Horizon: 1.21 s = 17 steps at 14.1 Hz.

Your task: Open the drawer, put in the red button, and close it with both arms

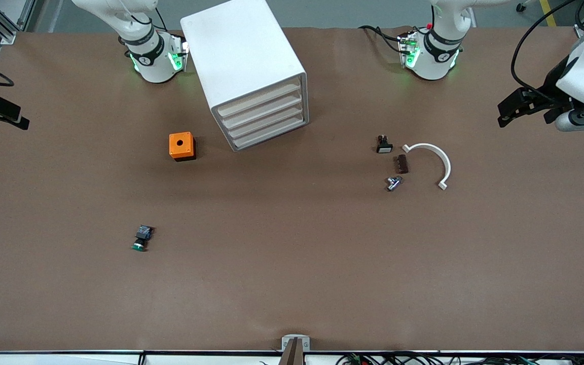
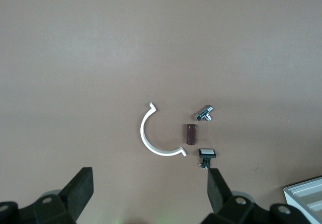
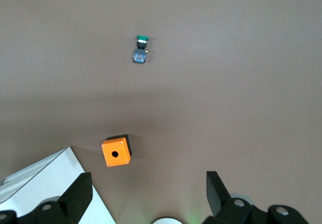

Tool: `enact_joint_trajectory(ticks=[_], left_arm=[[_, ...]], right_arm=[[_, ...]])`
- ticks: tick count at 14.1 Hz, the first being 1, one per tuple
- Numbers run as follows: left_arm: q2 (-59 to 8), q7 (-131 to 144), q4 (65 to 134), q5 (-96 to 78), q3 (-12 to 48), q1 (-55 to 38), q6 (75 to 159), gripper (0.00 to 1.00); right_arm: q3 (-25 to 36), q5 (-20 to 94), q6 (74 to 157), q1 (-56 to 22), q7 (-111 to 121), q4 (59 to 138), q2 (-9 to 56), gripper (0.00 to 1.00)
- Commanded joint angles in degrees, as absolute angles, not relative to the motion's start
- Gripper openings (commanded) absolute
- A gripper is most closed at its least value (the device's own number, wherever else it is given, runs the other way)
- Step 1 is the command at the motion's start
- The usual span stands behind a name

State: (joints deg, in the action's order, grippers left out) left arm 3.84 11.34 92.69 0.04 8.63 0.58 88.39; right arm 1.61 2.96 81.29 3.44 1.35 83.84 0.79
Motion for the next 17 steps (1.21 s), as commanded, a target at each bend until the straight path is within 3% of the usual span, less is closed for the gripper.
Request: enact_joint_trajectory(ticks=[1, 17], left_arm=[[4.92, 10.29, 93.96, -0.79, 8.97, 1.23, 89.03, 1.0], [4.4, 6.06, 91.41, 0.09, 8.26, 2.46, 86.84, 1.0]], right_arm=[[2.29, 2.72, 87.87, 2.73, 1.76, 96.13, -8.24, 1.0], [2.2, 0.08, 87.63, 3.16, 1.93, 96.24, -8.35, 1.0]])
